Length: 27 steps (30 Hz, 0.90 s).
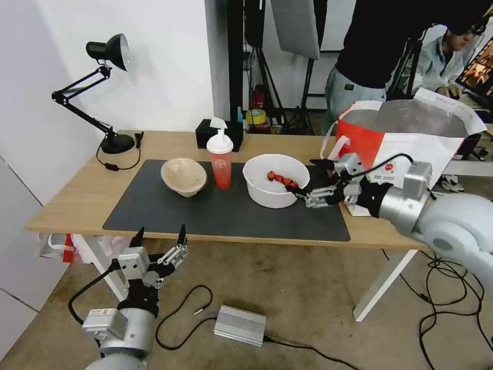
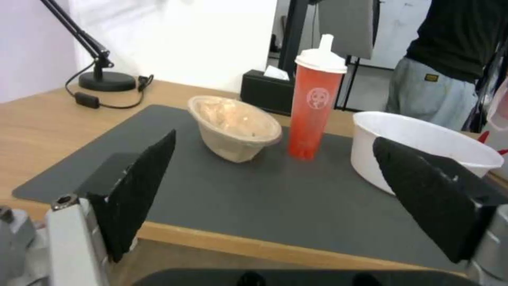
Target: Pick up the trash from the table and place it into the takeout bag.
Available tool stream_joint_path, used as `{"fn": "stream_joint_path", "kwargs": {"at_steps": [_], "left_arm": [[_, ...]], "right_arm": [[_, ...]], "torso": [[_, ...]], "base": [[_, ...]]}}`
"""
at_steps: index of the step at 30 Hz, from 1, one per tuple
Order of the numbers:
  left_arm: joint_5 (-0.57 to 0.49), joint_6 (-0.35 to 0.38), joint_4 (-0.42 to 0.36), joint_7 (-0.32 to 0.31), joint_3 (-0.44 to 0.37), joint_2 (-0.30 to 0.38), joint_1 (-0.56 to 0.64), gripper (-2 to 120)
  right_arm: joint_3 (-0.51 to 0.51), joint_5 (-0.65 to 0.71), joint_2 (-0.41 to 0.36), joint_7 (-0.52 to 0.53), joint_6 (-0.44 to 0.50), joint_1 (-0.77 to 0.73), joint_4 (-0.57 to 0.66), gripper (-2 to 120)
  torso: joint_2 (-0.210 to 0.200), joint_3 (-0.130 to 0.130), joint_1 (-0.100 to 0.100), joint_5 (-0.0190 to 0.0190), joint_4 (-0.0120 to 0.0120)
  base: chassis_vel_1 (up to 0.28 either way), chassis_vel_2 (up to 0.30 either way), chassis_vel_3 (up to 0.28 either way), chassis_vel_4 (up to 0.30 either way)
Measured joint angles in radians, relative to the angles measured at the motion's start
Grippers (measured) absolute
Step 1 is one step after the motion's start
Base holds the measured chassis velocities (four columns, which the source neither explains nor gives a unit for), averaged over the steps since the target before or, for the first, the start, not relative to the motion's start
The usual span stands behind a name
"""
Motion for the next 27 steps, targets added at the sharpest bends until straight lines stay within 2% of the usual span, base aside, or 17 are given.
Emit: {"fn": "stream_joint_path", "kwargs": {"at_steps": [1,3,5,10,27], "left_arm": [[0.001,0.000,0.001,0.000,0.000,-0.001,-0.001,100],[0.001,0.000,0.002,0.000,0.000,-0.002,-0.001,100],[0.003,0.000,0.006,0.000,0.000,-0.004,-0.004,100],[0.008,0.000,0.009,0.001,0.003,-0.008,-0.004,100],[0.056,0.000,0.020,-0.004,0.012,-0.043,0.006,100]], "right_arm": [[-0.028,0.017,0.008,-0.009,-0.037,0.047,-0.017,100],[-0.037,0.022,0.010,-0.010,-0.046,0.059,-0.020,100],[-0.143,0.067,0.029,-0.013,-0.098,0.180,-0.063,100],[-0.244,0.085,0.054,-0.019,-0.120,0.289,-0.114,100],[-0.350,0.188,0.143,-0.039,-0.172,0.414,-0.249,100]], "torso": [[0.000,0.000,0.000,-0.0001,0.0000],[0.000,0.000,0.000,-0.0001,-0.0001],[0.000,0.000,0.000,-0.0001,-0.0001],[0.000,0.000,0.000,-0.0001,0.0000],[0.000,0.000,0.000,0.0000,-0.0002]], "base": [[0.000,0.000,0.000,0.000],[0.000,0.000,0.000,0.000],[0.000,0.000,0.000,0.000],[0.000,0.000,0.000,0.000],[0.000,0.000,0.000,0.000]]}}
